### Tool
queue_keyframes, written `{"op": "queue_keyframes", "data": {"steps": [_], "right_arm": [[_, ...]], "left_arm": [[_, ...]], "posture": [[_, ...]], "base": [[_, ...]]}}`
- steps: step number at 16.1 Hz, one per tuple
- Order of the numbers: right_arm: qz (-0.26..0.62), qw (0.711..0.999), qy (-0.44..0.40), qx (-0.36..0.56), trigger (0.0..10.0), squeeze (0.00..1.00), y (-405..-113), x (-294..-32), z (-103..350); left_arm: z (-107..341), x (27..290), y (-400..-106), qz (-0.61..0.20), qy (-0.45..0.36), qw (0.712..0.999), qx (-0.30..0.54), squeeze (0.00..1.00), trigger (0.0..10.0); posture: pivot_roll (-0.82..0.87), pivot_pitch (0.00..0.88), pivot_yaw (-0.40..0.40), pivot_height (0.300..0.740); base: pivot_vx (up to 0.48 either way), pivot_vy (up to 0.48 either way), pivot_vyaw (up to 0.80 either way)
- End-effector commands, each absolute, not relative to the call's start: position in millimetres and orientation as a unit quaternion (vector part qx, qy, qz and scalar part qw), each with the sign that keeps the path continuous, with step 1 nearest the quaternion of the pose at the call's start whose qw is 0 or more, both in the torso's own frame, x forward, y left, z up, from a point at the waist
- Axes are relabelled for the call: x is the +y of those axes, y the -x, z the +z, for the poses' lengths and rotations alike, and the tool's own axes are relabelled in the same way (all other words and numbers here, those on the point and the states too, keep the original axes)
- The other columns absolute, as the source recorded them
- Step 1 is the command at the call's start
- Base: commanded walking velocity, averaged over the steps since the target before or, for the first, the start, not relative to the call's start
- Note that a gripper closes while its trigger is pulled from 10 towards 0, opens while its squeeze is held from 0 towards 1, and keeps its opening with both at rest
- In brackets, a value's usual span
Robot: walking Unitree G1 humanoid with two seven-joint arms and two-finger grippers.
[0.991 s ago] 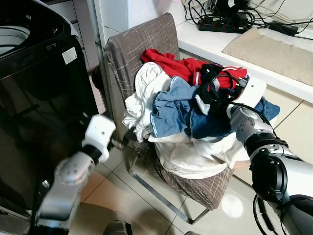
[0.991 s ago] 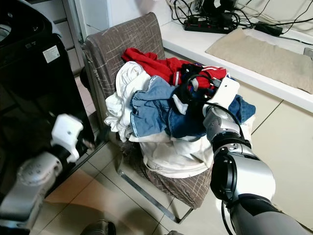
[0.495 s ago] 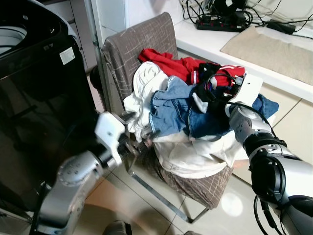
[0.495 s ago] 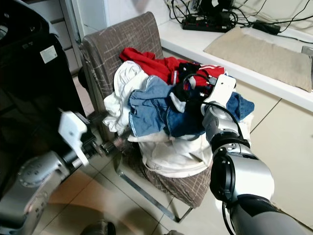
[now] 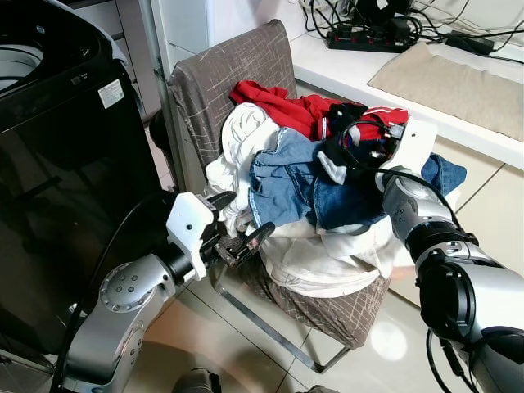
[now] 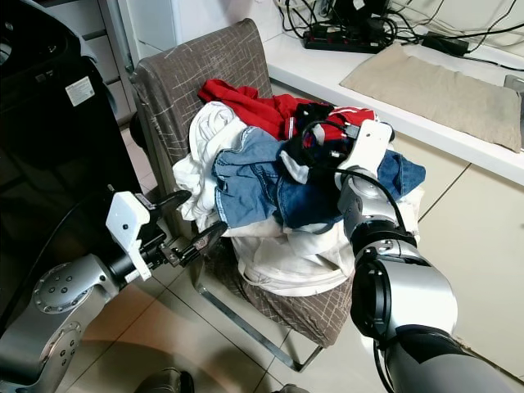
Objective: Clothes washing
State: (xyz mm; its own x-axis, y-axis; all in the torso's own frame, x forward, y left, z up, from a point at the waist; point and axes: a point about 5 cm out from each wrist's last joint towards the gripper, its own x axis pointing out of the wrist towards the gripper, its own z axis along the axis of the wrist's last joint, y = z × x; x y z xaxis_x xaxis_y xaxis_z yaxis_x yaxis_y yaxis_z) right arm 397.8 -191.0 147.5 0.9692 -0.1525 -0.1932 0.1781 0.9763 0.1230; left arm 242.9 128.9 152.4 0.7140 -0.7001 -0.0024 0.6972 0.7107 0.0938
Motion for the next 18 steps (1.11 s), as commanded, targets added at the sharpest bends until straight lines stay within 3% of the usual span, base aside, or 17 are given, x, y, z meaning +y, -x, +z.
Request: {"op": "queue_keyframes", "data": {"steps": [1,7,9,12,18], "right_arm": [[-0.081,0.993,-0.051,0.066,0.0,0.00,-399.6,-192.0,156.0],[-0.082,0.996,0.023,-0.027,0.0,0.00,-389.8,-177.4,158.8],[-0.062,0.993,0.035,-0.097,0.0,0.00,-386.0,-171.5,174.4],[-0.068,0.988,0.049,-0.130,0.0,0.00,-386.2,-174.2,189.4],[-0.103,0.990,0.036,-0.087,0.0,0.00,-392.0,-196.3,187.8]], "left_arm": [[153.9,124.3,-241.6,-0.388,-0.041,0.921,-0.017,0.00,10.0],[153.1,127.3,-243.2,-0.381,-0.041,0.923,-0.013,0.00,10.0],[152.7,126.6,-244.5,-0.379,-0.040,0.924,-0.013,0.00,10.0],[152.8,125.2,-247.1,-0.380,-0.039,0.924,-0.014,0.00,10.0],[151.5,124.2,-248.8,-0.379,-0.043,0.924,-0.012,0.00,10.0]], "posture": [[0.07,0.031,-0.038,0.740],[0.07,0.009,-0.038,0.740],[0.07,0.009,-0.038,0.740],[0.05,0.006,-0.031,0.740],[0.05,0.008,-0.032,0.740]], "base": [[0.000,0.000,0.00],[0.000,0.000,0.00],[0.000,0.000,0.00],[0.000,0.000,0.00],[0.000,0.000,0.00]]}}
